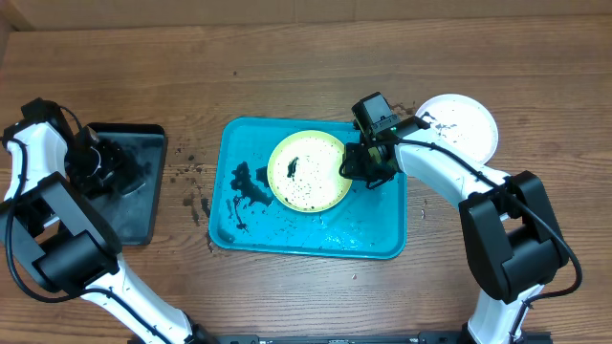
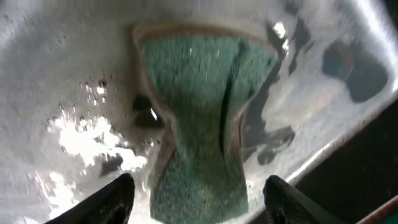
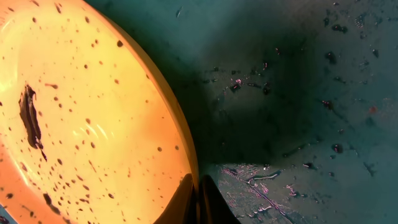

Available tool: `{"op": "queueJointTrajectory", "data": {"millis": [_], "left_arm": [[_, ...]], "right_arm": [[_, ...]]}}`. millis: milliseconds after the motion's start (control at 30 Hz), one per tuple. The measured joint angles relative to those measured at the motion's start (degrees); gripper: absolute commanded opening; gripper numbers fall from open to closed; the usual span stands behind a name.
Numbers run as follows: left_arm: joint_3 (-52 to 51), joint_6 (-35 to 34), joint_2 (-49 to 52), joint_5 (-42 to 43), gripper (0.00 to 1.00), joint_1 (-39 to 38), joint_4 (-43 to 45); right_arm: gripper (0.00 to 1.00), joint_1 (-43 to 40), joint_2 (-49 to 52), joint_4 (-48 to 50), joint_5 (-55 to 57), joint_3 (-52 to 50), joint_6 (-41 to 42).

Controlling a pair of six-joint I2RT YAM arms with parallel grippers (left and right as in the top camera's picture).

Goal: Clean dirty plates on tray and stack at the side
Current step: 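Dip and swish the sponge in the basin with the left gripper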

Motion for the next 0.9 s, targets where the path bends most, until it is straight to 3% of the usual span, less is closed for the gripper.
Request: {"op": "queueJointTrajectory", "data": {"millis": [300, 433, 567, 733, 900], "left_arm": [[-4.74, -0.87, 0.02, -0.31, 0.63, -1.86, 4.74], [-4.83, -1.4, 0.0, -1.86, 0.57, -3.3, 4.76], [-4.83, -1.53, 0.02, -3.1, 0.38, -3.65, 4.74], [-4.83, -1.66, 0.02, -3.74, 0.05, -3.65, 4.76], [-4.83, -1.73, 0.02, -3.98, 0.04, -3.65, 4.76]], "right_arm": [[0.04, 0.0, 0.0, 0.44, 0.0, 0.0, 0.0], [0.04, 0.0, 0.0, 0.35, -0.02, 0.0, 0.0], [0.04, 0.0, 0.0, 0.37, 0.02, 0.0, 0.0], [0.04, 0.0, 0.0, 0.33, 0.02, 0.0, 0.0], [0.04, 0.0, 0.0, 0.33, 0.0, 0.0, 0.0]]}}
